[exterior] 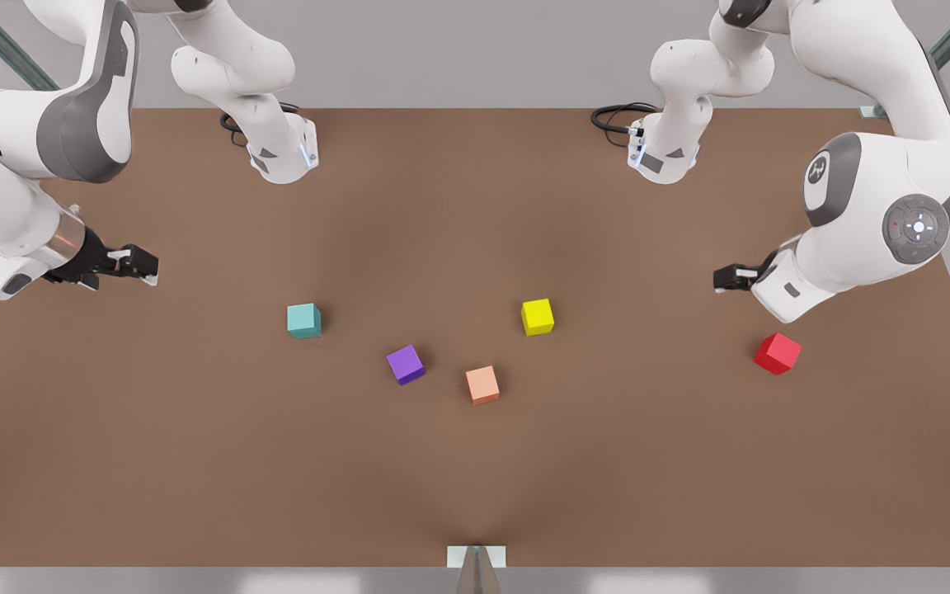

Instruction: Pick up red wooden cube and pass to hand red wooden cube and place in blue wooden cube

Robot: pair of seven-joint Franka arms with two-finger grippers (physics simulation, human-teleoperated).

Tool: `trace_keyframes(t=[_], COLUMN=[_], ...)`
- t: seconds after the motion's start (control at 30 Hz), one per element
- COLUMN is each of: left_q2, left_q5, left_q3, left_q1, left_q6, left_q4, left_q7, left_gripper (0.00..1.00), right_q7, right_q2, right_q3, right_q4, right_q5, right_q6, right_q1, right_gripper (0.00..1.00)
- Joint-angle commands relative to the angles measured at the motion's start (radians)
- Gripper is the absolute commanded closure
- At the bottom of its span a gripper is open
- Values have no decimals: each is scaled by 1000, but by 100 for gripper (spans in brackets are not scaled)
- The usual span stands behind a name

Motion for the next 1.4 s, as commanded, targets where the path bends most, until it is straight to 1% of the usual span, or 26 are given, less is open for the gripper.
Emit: trace_keyframes(t=[0.0,0.07,0.1,0.17,0.23,0.27,0.3,0.33,0.37,0.43,0.47,0.53,0.7,0.87,1.03,1.13,1.23,1.37], left_q2=[1,16,63,177,273,300,306,306,321,330,330,341,359,379,389,389,389,398], left_q5=[0,-1,-3,-3,-8,-6,-6,-6,-6,-6,-1,0,-1,-3,-1,-1,-1,-1], left_q3=[1,27,64,154,159,166,191,217,225,225,228,245,245,265,265,265,265,266], left_q1=[1,2,21,24,54,70,74,76,84,100,103,104,104,111,114,114,116,117], left_q6=[16,26,120,210,250,290,334,434,493,539,566,638,687,759,760,760,752,750], left_q4=[0,0,-23,-32,-36,-46,-64,-112,-119,-141,-148,-191,-236,-300,-342,-342,-365,-382], left_q7=[7,77,269,634,841,990,1074,1219,1326,1524,1559,1579,1564,1414,995,969,842,831], left_gripper=[0,0,0,0,0,0,0,0,0,0,0,0,0,0,0,0,0,0], right_q7=[-28,-28,-28,-30,-30,-31,-34,-37,-36,-36,-36,-36,-37,-42,-44,-44,-44,-44], right_q2=[-1,1,1,1,2,1,2,2,2,4,4,4,4,4,5,4,4,4], right_q3=[-1,-2,-2,-2,-2,-2,-2,-4,-4,-2,-2,-2,-2,-2,-2,-2,-2,-2], right_q4=[-1,-1,-2,-8,-8,-10,-10,-10,-11,-14,-16,-16,-18,-24,-25,-33,-39,-37], right_q5=[4,12,13,16,19,19,19,19,19,19,19,19,18,18,18,19,19,19], right_q6=[15,13,13,13,13,13,13,13,13,13,13,6,-10,-11,-11,-13,-13,-11], right_q1=[0,0,-2,-2,-2,-2,-2,-2,-2,-2,-2,-2,0,0,0,0,0,0], right_gripper=[0,0,0,0,0,0,0,0,0,0,0,0,0,0,0,0,0,0])
